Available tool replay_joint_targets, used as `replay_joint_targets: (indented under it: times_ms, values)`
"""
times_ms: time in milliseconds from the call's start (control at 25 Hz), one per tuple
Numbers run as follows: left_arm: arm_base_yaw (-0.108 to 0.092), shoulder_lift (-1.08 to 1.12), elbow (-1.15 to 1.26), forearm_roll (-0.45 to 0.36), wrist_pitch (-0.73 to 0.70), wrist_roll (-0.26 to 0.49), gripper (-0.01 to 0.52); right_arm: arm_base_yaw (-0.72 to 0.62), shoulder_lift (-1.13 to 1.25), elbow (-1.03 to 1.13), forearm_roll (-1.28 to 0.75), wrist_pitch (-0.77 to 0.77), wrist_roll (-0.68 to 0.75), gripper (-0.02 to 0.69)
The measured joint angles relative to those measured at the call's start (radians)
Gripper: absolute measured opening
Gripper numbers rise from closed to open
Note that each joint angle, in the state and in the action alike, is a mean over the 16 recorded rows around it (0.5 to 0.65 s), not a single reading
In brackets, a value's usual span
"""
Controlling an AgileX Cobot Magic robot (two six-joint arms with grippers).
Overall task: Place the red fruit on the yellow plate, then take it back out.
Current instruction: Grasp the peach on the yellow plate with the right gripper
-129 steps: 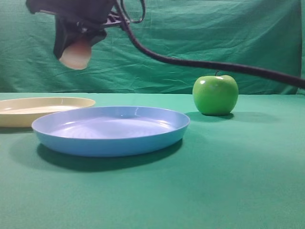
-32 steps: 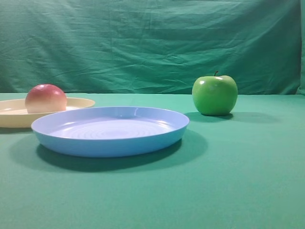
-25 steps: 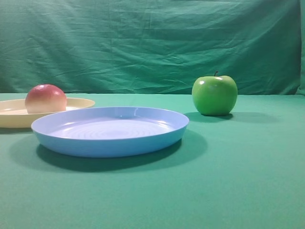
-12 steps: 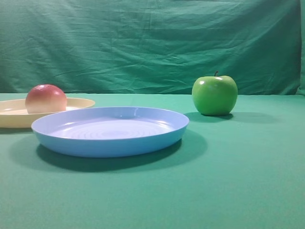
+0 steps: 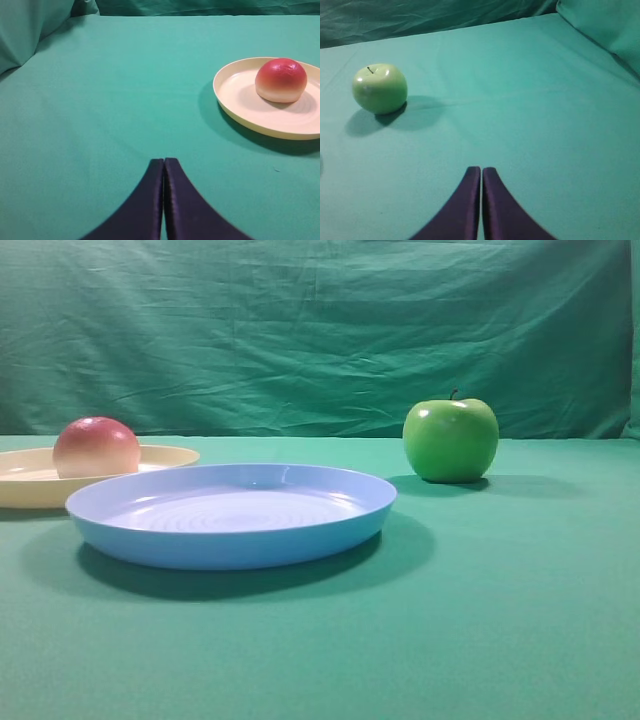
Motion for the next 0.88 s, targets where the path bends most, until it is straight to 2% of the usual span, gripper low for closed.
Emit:
replay_joint_targets:
  times_ms: [560, 880]
  values:
    - [0.000, 0.000, 0.000, 0.000, 0.000, 0.000, 0.000, 0.000, 0.037, -0.075, 0.137, -0.213, 0.001, 0.000]
    - [0.000, 0.000, 0.000, 0.000, 0.000, 0.000, 0.000, 0.000, 0.194, -0.320, 0.154, -0.133, -0.007, 0.000]
